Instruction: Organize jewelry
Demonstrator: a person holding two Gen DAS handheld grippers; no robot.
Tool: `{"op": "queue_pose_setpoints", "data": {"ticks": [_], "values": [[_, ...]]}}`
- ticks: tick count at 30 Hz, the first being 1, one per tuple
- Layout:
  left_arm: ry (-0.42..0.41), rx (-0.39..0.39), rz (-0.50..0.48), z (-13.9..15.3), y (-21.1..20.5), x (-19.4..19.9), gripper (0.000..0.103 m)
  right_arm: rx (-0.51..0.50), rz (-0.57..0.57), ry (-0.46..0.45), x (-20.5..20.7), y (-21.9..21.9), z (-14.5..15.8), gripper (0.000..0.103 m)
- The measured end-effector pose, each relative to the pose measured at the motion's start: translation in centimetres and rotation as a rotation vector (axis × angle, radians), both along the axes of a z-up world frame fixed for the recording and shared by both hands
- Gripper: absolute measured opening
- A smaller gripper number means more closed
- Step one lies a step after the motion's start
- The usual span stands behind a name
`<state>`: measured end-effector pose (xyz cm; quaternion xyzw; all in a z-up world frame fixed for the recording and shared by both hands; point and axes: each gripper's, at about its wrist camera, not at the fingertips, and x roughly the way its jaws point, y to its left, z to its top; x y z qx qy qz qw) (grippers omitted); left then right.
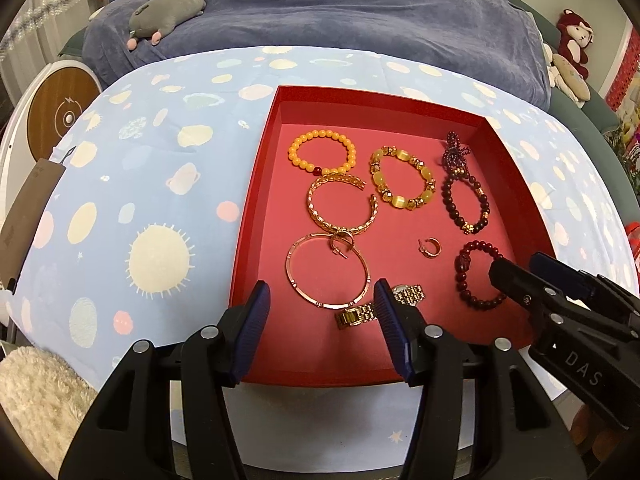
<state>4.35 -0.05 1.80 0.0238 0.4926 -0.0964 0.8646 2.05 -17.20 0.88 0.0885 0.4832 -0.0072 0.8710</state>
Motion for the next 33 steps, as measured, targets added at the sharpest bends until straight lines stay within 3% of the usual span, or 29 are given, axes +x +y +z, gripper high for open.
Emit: {"op": "queue_pose_setpoints", "data": {"ticks": [2,16,23,33], "values": [[-0.009,0.007,0.005,0.2,-0.1,-0.5,0.062,-0.002,0.002,-0.003,-0.4,-0.1,0.1,0.055],[-0.046,0.032,0.01,1.7,-0.7,-2.7,0.068,-0.002,-0.008,-0.029,-3.1,-0.1,1.4,0.057],[-0.066,0.042,0.04,2.4,-0.3,-3.3,0.075,0.032,-0.059,-0.048,-4.1,-1.0,1.5,0.08],[-0.072,0.056,0.041,2.4,-0.4,-3.9,0.075,0.002,-0.06,-0.064,-4.8,-1.1,1.8,0.082]]}}
